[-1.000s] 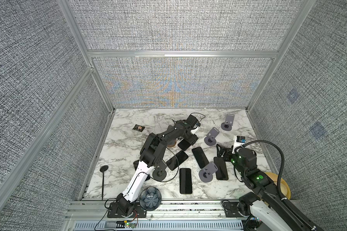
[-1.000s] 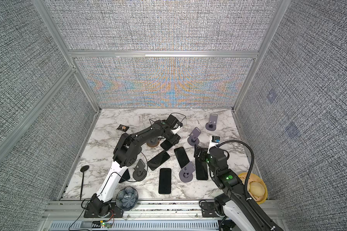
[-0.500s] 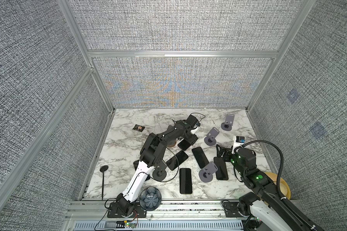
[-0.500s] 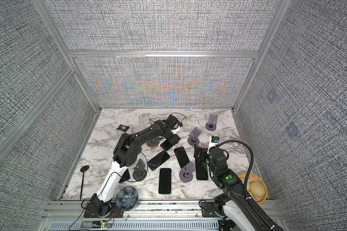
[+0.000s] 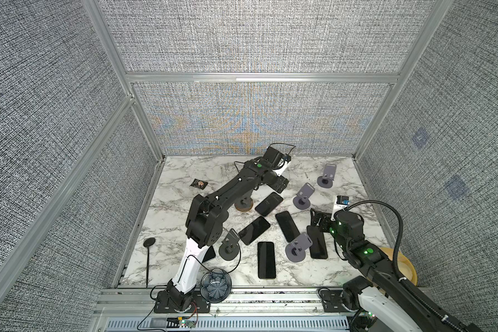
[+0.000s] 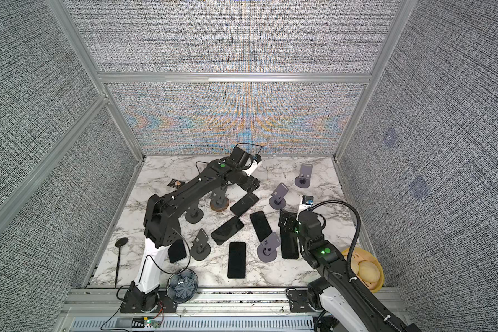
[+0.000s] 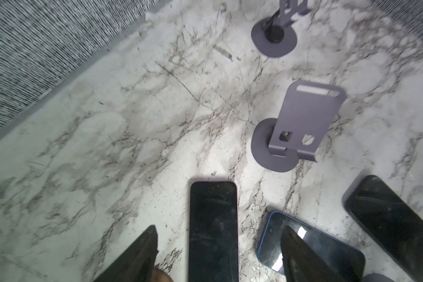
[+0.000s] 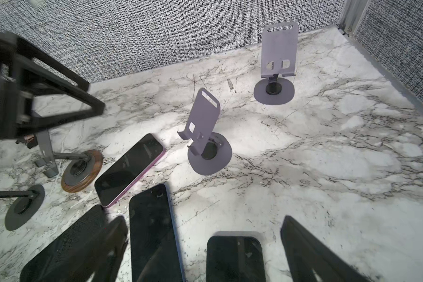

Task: Remove the phone from the phone stand
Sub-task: Place the phone at the center of the table, then reset both arms

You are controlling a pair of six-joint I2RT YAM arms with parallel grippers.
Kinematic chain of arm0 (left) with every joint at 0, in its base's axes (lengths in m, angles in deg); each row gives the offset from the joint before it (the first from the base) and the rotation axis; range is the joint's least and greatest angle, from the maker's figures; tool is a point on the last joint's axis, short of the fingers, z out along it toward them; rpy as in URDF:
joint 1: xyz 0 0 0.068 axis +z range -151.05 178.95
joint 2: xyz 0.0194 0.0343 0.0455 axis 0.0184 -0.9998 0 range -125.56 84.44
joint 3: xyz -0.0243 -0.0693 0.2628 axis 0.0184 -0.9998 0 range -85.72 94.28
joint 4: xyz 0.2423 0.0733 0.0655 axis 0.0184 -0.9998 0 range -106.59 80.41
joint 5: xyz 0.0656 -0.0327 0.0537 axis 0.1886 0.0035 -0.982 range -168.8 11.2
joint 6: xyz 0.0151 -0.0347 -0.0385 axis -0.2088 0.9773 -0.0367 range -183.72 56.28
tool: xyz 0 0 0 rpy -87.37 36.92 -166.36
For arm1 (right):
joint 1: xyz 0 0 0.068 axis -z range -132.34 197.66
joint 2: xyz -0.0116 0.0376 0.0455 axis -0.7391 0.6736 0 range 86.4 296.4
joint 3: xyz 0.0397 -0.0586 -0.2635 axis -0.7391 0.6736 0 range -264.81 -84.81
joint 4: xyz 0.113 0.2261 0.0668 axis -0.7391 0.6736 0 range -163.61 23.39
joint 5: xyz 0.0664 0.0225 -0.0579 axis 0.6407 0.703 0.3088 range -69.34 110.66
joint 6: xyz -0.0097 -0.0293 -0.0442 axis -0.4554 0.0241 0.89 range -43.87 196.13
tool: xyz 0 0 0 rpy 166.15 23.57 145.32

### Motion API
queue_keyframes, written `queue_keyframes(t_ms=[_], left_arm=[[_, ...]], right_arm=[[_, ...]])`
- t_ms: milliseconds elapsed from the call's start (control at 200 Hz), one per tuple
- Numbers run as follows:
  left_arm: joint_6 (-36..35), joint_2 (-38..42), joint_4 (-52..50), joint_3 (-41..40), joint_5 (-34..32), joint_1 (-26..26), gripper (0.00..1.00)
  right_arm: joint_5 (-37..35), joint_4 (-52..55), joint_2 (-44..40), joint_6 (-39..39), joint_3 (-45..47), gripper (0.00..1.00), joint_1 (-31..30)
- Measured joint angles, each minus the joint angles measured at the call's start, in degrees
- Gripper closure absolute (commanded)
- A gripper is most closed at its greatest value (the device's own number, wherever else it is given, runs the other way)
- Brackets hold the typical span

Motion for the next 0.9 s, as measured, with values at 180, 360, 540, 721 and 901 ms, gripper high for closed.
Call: queue_keyframes(t_ms=[180,360,540,721,901], left_arm=[[0.61,13.29,3.58,-11.63,-2.03,0.02,0.16],[1.53,29.2,12.74,-32.68,-10.25,0.24,0.05],[2.19,42.32,20.39,-50.14,-16.13,4.02,0.0],[4.74,52.48,26.21,-63.21,-18.97,9.77,0.01],[6.62,57.81,31.34,-71.87,-21.09,14.99,0.0]], right_arm=[[0.31,0.11,0.79,1.51,-1.53,0.01,0.07],[-3.23,0.24,0.39,2.67,-0.02,0.01,1.7],[-5.09,0.22,1.95,3.98,-0.02,0.01,4.72],[-7.72,-4.87,5.05,4.52,3.58,0.01,7.1],[-9.14,-9.77,11.58,5.9,2.43,0.01,9.07]])
